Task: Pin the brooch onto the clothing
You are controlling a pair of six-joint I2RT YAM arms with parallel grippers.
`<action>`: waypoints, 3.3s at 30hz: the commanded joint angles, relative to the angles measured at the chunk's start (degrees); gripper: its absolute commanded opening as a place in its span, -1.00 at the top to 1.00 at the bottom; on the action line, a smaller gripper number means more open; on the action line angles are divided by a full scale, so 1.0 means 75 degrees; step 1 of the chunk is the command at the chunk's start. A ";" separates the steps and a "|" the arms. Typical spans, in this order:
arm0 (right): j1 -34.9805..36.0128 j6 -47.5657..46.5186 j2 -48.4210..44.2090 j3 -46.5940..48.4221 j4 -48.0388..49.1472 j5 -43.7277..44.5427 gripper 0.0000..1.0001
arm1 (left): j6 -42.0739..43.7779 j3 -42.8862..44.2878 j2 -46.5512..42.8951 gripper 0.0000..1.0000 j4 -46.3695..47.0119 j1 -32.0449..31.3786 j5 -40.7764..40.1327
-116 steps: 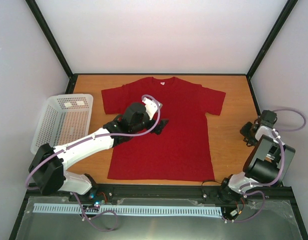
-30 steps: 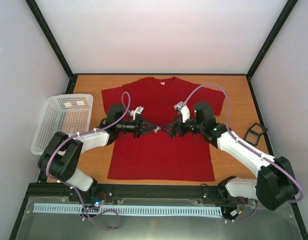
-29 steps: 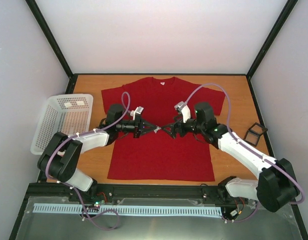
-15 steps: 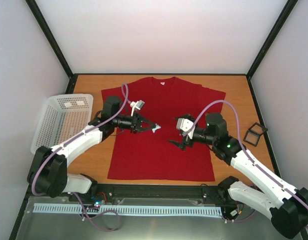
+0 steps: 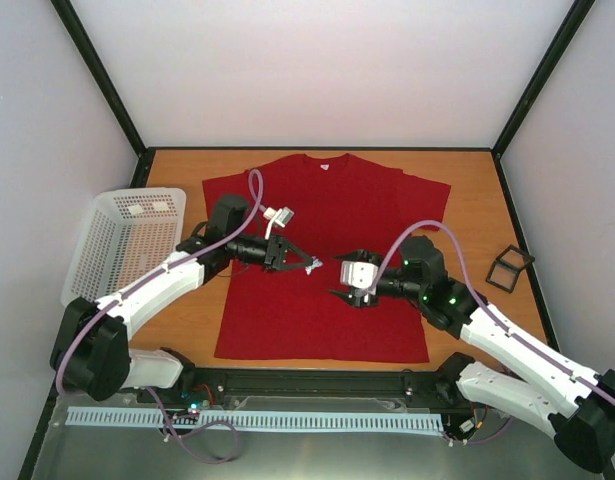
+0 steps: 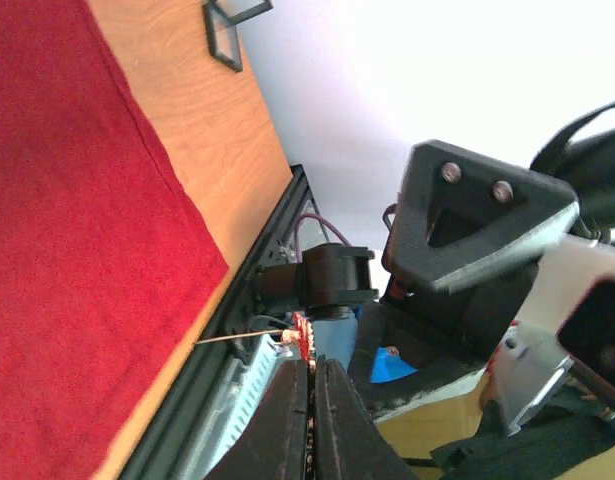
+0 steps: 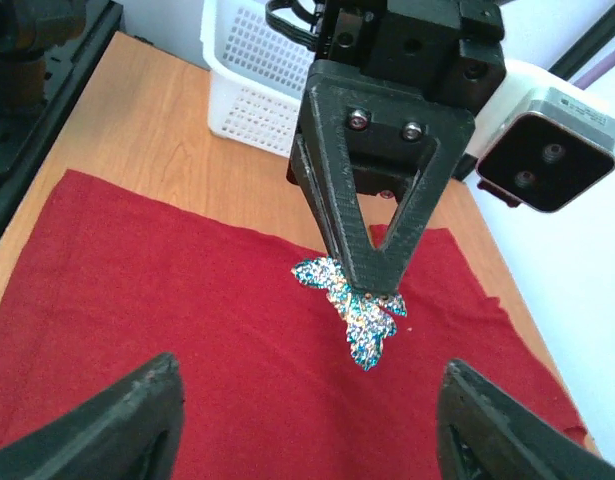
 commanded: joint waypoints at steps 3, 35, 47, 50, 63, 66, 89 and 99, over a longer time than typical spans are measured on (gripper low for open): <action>0.0748 -0.1622 0.0528 0.0549 -0.0378 0.1005 -0.23 | -0.3577 -0.0992 -0.0399 0.98 0.1331 -0.0047 -0.0047; 0.1448 -0.1800 0.1904 0.0689 0.0371 0.2087 0.78 | -0.5670 -0.1863 -0.0740 0.95 0.2926 -0.0036 -0.0250; 0.1396 -0.0637 0.1495 0.0193 0.1083 0.2153 0.95 | -0.4848 -0.1739 -0.0932 0.21 0.2191 0.0146 -0.0392; 0.0953 0.0374 0.1178 0.0144 0.0802 0.1302 0.95 | -0.3610 -0.1451 -0.1159 -0.14 0.0997 0.0374 -0.0854; -0.0858 0.3645 0.1833 0.1831 -0.2733 -0.3565 0.95 | 0.2899 -0.1169 -0.2780 -0.74 0.1101 0.0002 -0.1068; -0.0859 0.4248 0.1668 0.1822 -0.2325 -0.3960 0.95 | 0.3926 -0.1338 -0.2971 -0.64 0.1226 -0.0285 -0.0803; -0.0847 0.4616 0.2082 0.2297 -0.1870 -0.4410 0.95 | 0.4426 -0.0379 -0.1457 0.18 0.1002 -0.1066 -0.0176; -0.0847 0.4711 0.2227 0.2371 -0.1679 -0.4415 0.95 | 0.4554 -0.0343 -0.1472 0.63 0.0873 -0.1068 -0.0062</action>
